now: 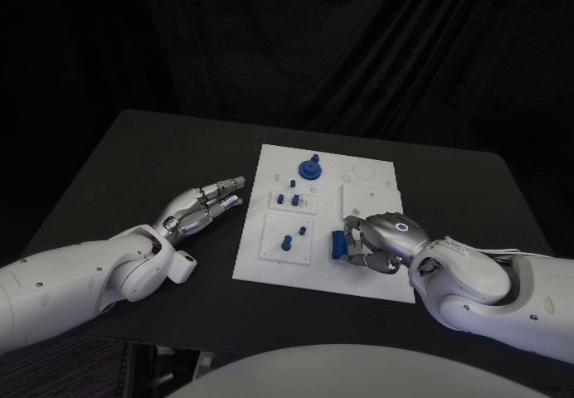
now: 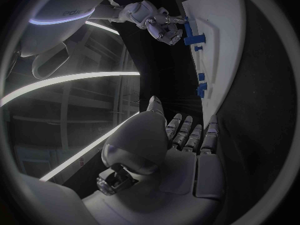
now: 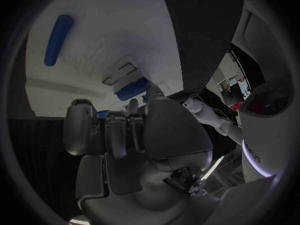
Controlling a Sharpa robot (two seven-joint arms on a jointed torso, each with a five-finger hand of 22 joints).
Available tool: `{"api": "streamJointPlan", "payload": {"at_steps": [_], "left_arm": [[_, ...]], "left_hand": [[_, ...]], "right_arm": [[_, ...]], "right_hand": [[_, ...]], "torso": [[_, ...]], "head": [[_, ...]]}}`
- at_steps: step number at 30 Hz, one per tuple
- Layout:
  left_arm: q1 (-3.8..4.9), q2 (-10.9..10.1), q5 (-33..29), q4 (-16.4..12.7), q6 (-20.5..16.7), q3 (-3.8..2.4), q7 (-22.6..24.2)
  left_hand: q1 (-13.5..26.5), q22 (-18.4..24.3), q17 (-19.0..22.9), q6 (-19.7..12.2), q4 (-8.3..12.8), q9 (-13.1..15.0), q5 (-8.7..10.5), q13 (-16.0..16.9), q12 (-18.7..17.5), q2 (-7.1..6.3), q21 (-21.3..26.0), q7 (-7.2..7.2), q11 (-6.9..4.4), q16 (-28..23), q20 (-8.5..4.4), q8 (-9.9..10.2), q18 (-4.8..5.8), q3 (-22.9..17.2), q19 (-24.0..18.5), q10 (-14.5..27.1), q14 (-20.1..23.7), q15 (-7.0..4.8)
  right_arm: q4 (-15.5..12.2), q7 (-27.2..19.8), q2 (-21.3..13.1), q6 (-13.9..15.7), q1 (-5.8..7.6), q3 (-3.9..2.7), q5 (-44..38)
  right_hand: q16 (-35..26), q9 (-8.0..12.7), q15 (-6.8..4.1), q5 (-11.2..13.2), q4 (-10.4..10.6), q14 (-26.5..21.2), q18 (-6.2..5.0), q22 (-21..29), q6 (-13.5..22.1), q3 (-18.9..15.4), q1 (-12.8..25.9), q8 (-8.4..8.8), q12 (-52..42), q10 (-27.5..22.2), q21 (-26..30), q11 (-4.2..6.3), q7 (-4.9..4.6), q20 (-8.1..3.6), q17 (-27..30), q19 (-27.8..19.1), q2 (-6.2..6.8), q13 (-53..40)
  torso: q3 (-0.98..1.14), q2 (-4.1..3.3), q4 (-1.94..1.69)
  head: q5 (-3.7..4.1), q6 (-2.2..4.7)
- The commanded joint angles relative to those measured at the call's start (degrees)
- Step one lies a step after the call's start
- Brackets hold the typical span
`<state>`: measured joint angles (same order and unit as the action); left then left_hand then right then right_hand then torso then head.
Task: Assemble the parts on the task board
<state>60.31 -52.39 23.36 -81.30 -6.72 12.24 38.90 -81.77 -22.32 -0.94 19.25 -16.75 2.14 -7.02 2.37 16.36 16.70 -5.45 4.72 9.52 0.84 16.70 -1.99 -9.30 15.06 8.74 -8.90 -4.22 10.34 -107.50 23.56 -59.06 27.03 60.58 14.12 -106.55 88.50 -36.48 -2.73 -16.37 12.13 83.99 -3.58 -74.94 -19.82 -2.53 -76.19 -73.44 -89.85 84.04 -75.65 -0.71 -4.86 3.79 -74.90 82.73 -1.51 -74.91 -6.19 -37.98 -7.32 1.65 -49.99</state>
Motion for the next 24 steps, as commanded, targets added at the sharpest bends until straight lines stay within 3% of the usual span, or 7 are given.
{"api": "streamJointPlan", "payload": {"at_steps": [1, 16, 18, 19, 20, 21, 24], "left_arm": [[-0.10, 0.12, -0.17, -0.06, 0.79, -0.05, 2.72], [-0.15, 0.05, -0.17, -0.05, 0.79, -0.05, 2.73], [-0.15, 0.01, -0.17, -0.07, 0.72, -0.05, 2.77], [-0.16, -0.02, -0.17, -0.08, 0.68, -0.05, 2.80], [-0.16, -0.05, -0.17, -0.09, 0.65, -0.05, 2.84], [-0.16, -0.08, -0.17, -0.10, 0.61, -0.05, 2.87], [-0.17, -0.11, -0.17, -0.11, 0.49, -0.05, 2.90]], "left_hand": [[0.76, -0.04, -0.09, 0.11, -0.04, 0.08, 0.08, 0.03, 0.03, 0.03, -0.33, 0.11, 0.55, 0.25, -0.03, -0.26, -0.60, 0.13, 0.26, 0.03, -0.32, 0.28], [0.78, -0.03, -0.09, 0.21, -0.01, 0.10, 0.07, 0.04, 0.05, 0.03, -0.36, 0.20, 0.59, 0.25, -0.01, -0.29, -0.59, 0.04, 0.28, 0.01, -0.35, 0.31], [0.78, -0.03, -0.09, 0.21, -0.01, 0.10, 0.07, 0.04, 0.05, 0.03, -0.36, 0.20, 0.59, 0.25, -0.01, -0.29, -0.59, 0.04, 0.28, 0.01, -0.35, 0.31], [0.77, -0.06, -0.09, 0.28, 0.00, 0.10, 0.07, 0.04, 0.04, 0.03, -0.37, 0.22, 0.58, 0.25, -0.01, -0.30, -0.58, 0.02, 0.29, 0.01, -0.34, 0.31], [0.77, -0.07, -0.09, 0.31, 0.01, 0.11, 0.07, 0.04, 0.04, 0.03, -0.38, 0.23, 0.58, 0.25, -0.01, -0.30, -0.58, 0.01, 0.30, 0.01, -0.33, 0.31], [0.77, -0.07, -0.09, 0.31, 0.01, 0.11, 0.07, 0.04, 0.04, 0.03, -0.38, 0.23, 0.58, 0.25, -0.01, -0.30, -0.58, 0.01, 0.30, 0.01, -0.33, 0.31], [0.76, -0.10, -0.09, 0.36, 0.01, 0.11, 0.07, 0.04, 0.06, 0.02, -0.40, 0.24, 0.57, 0.25, -0.02, -0.31, -0.58, 0.00, 0.32, 0.00, -0.35, 0.30]], "right_arm": [[0.13, 0.33, 0.07, -0.04, -0.03, -0.01, -0.14], [-1.01, 0.43, -1.14, 1.16, 0.01, -0.03, 0.16], [-1.60, 0.27, -1.85, 1.87, 0.31, -0.04, 0.96], [-1.99, 0.24, -2.35, 2.21, 0.69, -0.04, 1.65], [-2.40, 0.25, -2.89, 2.41, 1.19, -0.05, 2.44], [-2.83, 0.34, -3.48, 2.52, 1.78, -0.05, 3.16], [-3.96, 0.96, -5.18, 1.97, 3.65, -0.04, 4.78]], "right_hand": [[-0.03, -0.16, -0.41, 0.03, -0.42, 4.86, 0.11, -10.51, 0.23, -0.03, -0.66, -0.32, -0.15, 5.96, 0.34, 0.49, 0.37, -0.48, -11.75, -0.09, 0.01, -15.09], [-0.02, -2.58, -0.63, 0.01, 4.67, 4.89, 0.17, -10.58, 0.37, -2.96, 5.92, -0.13, -0.15, 5.96, 0.15, 0.75, 0.63, -0.68, -11.80, 0.07, 3.76, -15.09], [0.05, 0.18, -0.53, -0.14, 4.37, 4.96, 0.24, -10.64, 0.23, -1.72, 10.33, 5.73, -0.15, 5.96, -0.04, 0.48, 0.19, -0.65, -11.97, 0.21, 4.45, -15.09], [0.13, 2.11, -0.23, -0.20, 4.72, 5.03, 0.32, -10.74, -1.77, -0.57, 11.66, 8.90, -0.15, 5.96, -0.37, -0.01, -0.09, -0.35, -12.14, 0.41, 4.98, -15.09], [0.22, 2.88, -0.08, -0.10, 4.82, 5.10, 0.36, -10.80, -2.91, -0.25, 12.86, 10.19, -0.15, 5.96, -0.58, -0.18, -0.18, -0.21, -12.33, 0.53, 4.97, -15.09], [0.34, 4.60, 0.12, -0.17, 4.64, 5.19, 0.47, -10.91, -5.20, 0.29, 15.37, 13.49, -0.15, 5.96, -0.95, -0.39, -0.47, 0.13, -12.58, 0.74, 4.60, -15.09], [0.61, 5.39, 0.39, 0.00, 4.72, 5.39, 0.59, -11.14, -6.38, 0.34, 16.45, 15.11, -0.15, 5.96, -1.74, -0.44, -0.56, 0.09, -13.15, 1.14, 4.35, -15.09]], "torso": [[0.02, 0.08, 0.00], [0.05, 0.08, 0.03], [0.04, 0.07, 0.02], [0.04, 0.09, 0.05], [0.04, 0.10, 0.06], [0.04, 0.10, 0.07], [0.02, 0.10, 0.06]], "head": [[-0.06, -0.01], [0.02, -0.01], [0.07, -0.01], [0.04, -0.01], [0.07, -0.01], [0.12, -0.01], [0.21, -0.01]]}}
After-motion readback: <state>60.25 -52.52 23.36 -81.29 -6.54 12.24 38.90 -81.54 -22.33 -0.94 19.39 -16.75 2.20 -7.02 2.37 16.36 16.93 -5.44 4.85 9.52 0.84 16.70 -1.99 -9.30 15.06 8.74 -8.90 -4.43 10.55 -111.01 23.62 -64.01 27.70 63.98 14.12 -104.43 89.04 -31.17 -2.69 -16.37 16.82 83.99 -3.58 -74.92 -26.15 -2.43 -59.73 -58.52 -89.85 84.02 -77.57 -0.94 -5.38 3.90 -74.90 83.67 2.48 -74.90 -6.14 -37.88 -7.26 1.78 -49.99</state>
